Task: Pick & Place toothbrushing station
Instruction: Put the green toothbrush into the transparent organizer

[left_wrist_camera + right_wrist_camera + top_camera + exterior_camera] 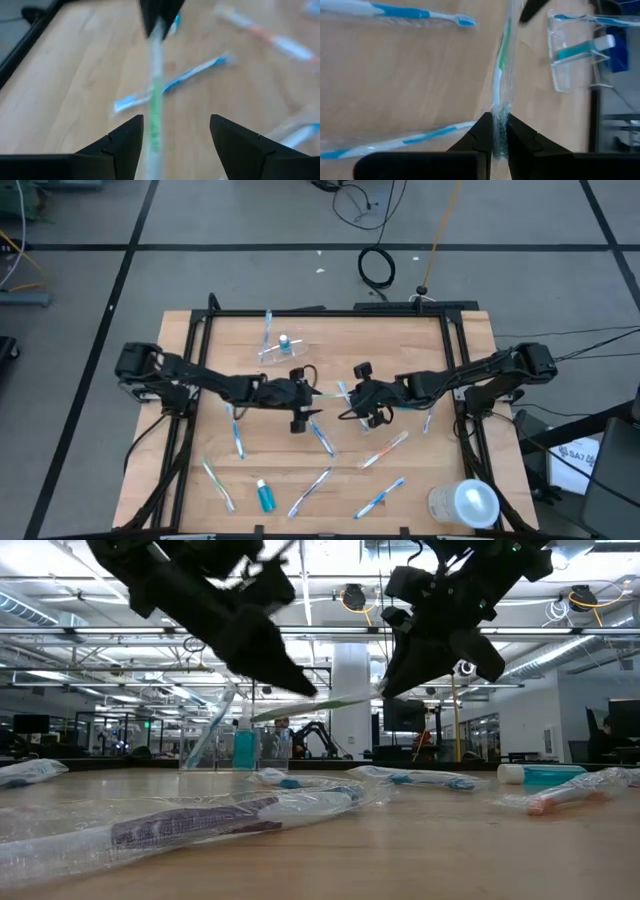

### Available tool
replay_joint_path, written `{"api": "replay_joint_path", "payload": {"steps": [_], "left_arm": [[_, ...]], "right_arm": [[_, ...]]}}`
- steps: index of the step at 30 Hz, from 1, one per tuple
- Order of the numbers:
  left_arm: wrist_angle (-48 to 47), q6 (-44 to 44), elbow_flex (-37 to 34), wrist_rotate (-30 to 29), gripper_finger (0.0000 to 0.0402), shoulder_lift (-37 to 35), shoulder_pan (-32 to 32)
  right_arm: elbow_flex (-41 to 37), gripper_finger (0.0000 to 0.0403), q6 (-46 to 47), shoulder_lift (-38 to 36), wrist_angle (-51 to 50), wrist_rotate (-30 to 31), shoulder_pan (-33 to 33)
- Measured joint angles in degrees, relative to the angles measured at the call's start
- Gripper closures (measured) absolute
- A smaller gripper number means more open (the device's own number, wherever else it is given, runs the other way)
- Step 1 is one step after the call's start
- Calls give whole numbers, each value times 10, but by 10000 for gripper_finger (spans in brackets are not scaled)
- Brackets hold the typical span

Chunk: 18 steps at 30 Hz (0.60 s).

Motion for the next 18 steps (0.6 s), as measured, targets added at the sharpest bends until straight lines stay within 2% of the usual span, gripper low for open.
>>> {"api": "replay_joint_path", "payload": {"steps": [3,9,18], "left_arm": [[-16,-9,12,-14,169,23,8],[-19,-8,15,-16,175,39,10],[-19,-13,15,-16,259,39,10]], "right_arm": [[0,377,19,0,9,-28,0],[0,375,25,0,11,-23,-1],[0,374,34,0,13,-23,-5]]}}
